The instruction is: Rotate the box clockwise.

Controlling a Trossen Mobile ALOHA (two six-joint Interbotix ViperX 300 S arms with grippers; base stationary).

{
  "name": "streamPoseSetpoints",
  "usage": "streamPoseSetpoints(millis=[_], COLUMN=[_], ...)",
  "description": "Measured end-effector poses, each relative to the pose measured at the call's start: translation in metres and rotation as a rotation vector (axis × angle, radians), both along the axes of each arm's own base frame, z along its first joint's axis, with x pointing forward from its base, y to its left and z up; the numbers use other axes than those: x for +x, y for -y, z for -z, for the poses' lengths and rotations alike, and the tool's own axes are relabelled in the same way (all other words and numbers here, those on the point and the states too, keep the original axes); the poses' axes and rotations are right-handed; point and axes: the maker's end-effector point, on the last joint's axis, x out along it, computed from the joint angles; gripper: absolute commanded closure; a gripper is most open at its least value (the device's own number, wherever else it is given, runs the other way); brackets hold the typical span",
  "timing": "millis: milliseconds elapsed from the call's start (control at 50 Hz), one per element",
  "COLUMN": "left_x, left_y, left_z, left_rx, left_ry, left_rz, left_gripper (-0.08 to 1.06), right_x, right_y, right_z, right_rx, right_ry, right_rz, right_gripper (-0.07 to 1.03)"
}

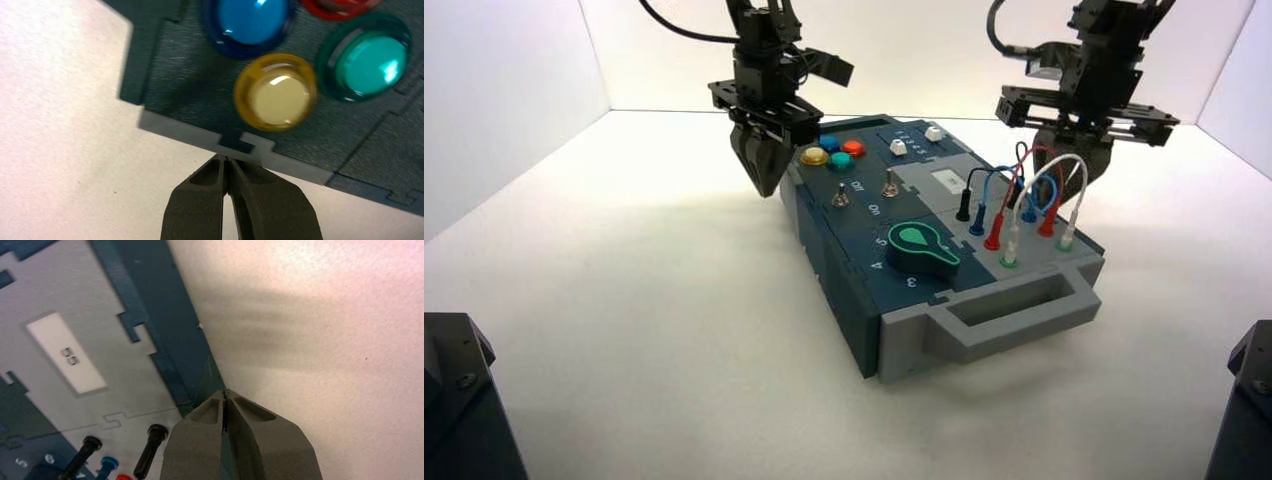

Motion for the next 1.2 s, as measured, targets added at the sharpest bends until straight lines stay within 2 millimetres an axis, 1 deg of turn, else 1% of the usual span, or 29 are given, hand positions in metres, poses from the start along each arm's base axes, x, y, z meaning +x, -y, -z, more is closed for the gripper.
streamPoseSetpoints(millis=[160, 280, 460, 540, 560, 580, 640, 700, 840, 860, 880, 900, 920, 1040, 1060, 1080, 1100, 1200], left_x=[0.009, 0.011, 0.011, 0.012, 0.012, 0.012, 0.013, 0.014, 0.011, 0.009, 0.01, 0.009, 0.009, 0.004, 0.004, 0.003, 0.003, -0.006], left_y=[0.003, 0.002, 0.002, 0.006, 0.006, 0.006, 0.007, 0.006, 0.003, 0.002, 0.003, 0.002, 0.002, 0.0, 0.0, 0.0, 0.0, 0.003], left_z=[0.003, 0.007, 0.001, -0.017, -0.017, -0.024, -0.033, -0.049, -0.067, -0.073, -0.077, -0.077, -0.083, -0.109, -0.109, -0.116, -0.116, -0.136], left_rx=[-0.003, 0.002, -0.005, -0.024, -0.025, -0.03, -0.04, -0.05, -0.051, -0.052, -0.057, -0.055, -0.059, -0.084, -0.086, -0.094, -0.094, -0.121], left_ry=[0.007, 0.001, 0.011, 0.039, 0.038, 0.046, 0.06, 0.077, 0.082, 0.085, 0.089, 0.089, 0.095, 0.132, 0.133, 0.146, 0.146, 0.18], left_rz=[-0.004, -0.004, -0.004, -0.002, -0.001, -0.003, -0.004, -0.007, -0.008, -0.009, -0.011, -0.01, -0.01, -0.027, -0.031, -0.037, -0.037, -0.042], left_gripper=[1.01, 1.01, 1.01, 1.01, 1.01, 1.01, 1.01, 1.01, 1.01, 1.01, 1.01, 1.01, 1.01, 1.01, 1.01, 1.01, 1.01, 1.01], right_x=[-0.004, -0.004, -0.006, -0.003, -0.002, -0.001, 0.002, 0.009, 0.016, 0.016, 0.016, 0.016, 0.015, 0.011, 0.01, 0.009, 0.008, -0.001], right_y=[0.0, 0.001, 0.001, -0.001, -0.002, -0.002, -0.003, -0.003, -0.003, -0.004, -0.004, -0.004, -0.004, -0.005, -0.006, -0.007, -0.007, -0.018], right_z=[-0.001, -0.002, -0.004, -0.013, -0.014, -0.016, -0.023, -0.034, -0.052, -0.056, -0.061, -0.061, -0.067, -0.084, -0.09, -0.092, -0.093, -0.107], right_rx=[0.001, 0.0, -0.015, -0.022, -0.022, -0.023, -0.025, -0.032, -0.038, -0.036, -0.036, -0.036, -0.033, -0.024, -0.02, -0.018, -0.019, -0.007], right_ry=[-0.008, -0.011, -0.022, -0.019, -0.017, -0.014, -0.002, 0.019, 0.033, 0.037, 0.041, 0.041, 0.05, 0.078, 0.086, 0.091, 0.094, 0.119], right_rz=[-0.002, -0.001, -0.027, -0.054, -0.054, -0.059, -0.069, -0.082, -0.096, -0.097, -0.1, -0.1, -0.102, -0.107, -0.111, -0.114, -0.117, -0.163], right_gripper=[0.98, 0.98, 0.98, 0.98, 0.98, 0.98, 0.98, 0.98, 0.98, 0.98, 0.98, 0.98, 0.98, 0.98, 0.98, 0.98, 0.98, 0.98])
